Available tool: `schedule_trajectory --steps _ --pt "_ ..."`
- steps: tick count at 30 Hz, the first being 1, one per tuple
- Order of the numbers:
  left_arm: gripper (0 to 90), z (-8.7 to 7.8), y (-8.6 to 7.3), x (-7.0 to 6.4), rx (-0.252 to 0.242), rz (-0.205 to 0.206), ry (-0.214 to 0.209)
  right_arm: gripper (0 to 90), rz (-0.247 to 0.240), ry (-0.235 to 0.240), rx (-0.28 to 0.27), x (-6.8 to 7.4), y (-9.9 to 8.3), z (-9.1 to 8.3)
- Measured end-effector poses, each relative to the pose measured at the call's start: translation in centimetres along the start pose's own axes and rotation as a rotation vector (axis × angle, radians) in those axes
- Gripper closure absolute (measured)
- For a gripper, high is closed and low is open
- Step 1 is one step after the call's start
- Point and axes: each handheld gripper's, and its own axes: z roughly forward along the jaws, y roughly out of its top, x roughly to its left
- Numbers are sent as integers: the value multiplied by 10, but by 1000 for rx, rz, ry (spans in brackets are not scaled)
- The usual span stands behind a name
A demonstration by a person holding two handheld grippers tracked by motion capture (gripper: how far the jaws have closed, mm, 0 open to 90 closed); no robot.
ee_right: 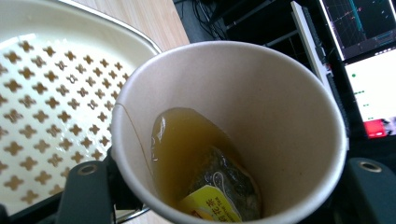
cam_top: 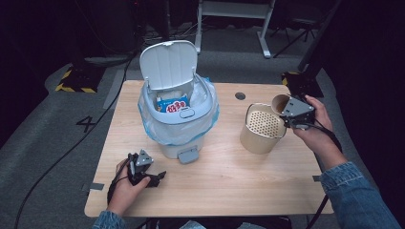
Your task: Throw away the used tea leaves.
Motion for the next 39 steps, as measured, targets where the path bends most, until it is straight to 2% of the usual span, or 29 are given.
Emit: schedule_trajectory --steps 2,6,8,9,11,13,27,34,39 --pt "167 0 0 0 0 0 0 330 -36 -19 8 2 1 1" --pt "167 0 0 0 0 0 0 332 -161 -57 39 6 3 2" --pt "167 0 0 0 0 0 0 333 -225 -92 51 8 4 2" --pt "166 0 0 0 0 0 0 333 -264 -101 59 9 5 3" --pt "167 0 0 0 0 0 0 333 -386 -145 87 14 7 4" --pt "167 0 0 0 0 0 0 334 -486 -180 110 19 7 5" --pt "167 0 0 0 0 0 0 333 -945 -408 236 43 14 9" --pt "167 0 0 0 0 0 0 334 -1103 -484 270 52 19 12" --pt "166 0 0 0 0 0 0 331 -1187 -498 297 57 18 14"
